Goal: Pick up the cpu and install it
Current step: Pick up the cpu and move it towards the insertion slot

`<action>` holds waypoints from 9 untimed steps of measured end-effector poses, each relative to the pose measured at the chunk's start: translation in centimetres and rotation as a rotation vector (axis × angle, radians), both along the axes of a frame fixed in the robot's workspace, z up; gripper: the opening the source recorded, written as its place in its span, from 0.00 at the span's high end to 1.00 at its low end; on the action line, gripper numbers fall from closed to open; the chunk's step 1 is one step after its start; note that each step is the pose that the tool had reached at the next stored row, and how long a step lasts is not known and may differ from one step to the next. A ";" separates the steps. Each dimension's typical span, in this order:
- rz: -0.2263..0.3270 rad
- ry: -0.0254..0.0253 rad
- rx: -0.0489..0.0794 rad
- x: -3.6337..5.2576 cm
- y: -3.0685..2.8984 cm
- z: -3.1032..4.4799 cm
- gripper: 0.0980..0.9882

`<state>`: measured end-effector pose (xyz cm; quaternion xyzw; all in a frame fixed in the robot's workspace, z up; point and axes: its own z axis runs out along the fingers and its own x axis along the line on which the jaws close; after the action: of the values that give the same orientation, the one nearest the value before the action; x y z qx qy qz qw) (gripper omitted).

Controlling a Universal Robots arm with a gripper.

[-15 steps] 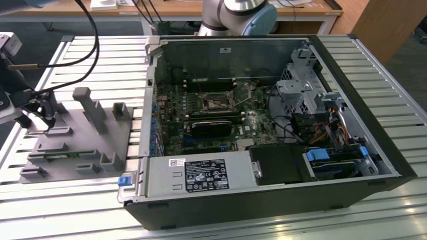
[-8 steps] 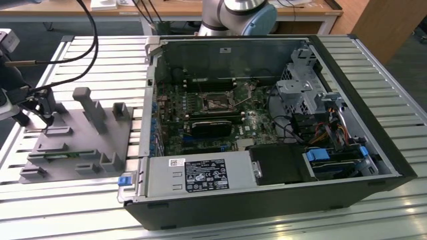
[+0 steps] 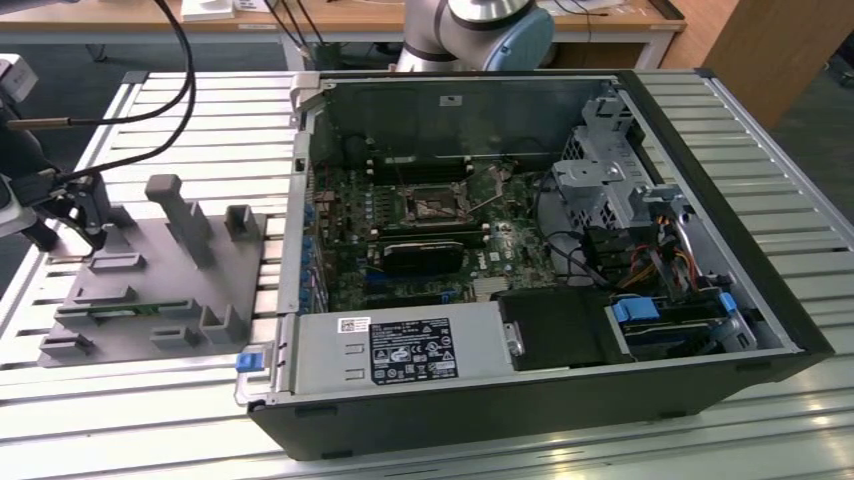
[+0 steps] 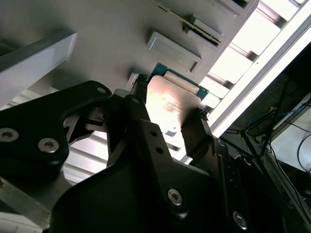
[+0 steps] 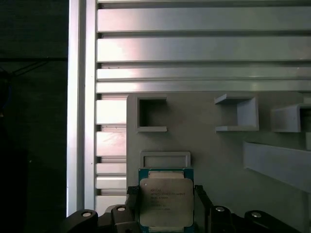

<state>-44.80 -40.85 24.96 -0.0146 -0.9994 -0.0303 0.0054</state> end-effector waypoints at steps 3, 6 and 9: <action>0.000 0.0001 0.000 0.00 0.00 0.12 0.51; 0.000 0.0001 0.000 0.00 0.00 0.37 0.51; 0.000 0.0001 0.000 0.00 0.00 0.68 0.51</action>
<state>-44.80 -40.85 25.65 -0.0146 -0.9994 -0.0303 0.0054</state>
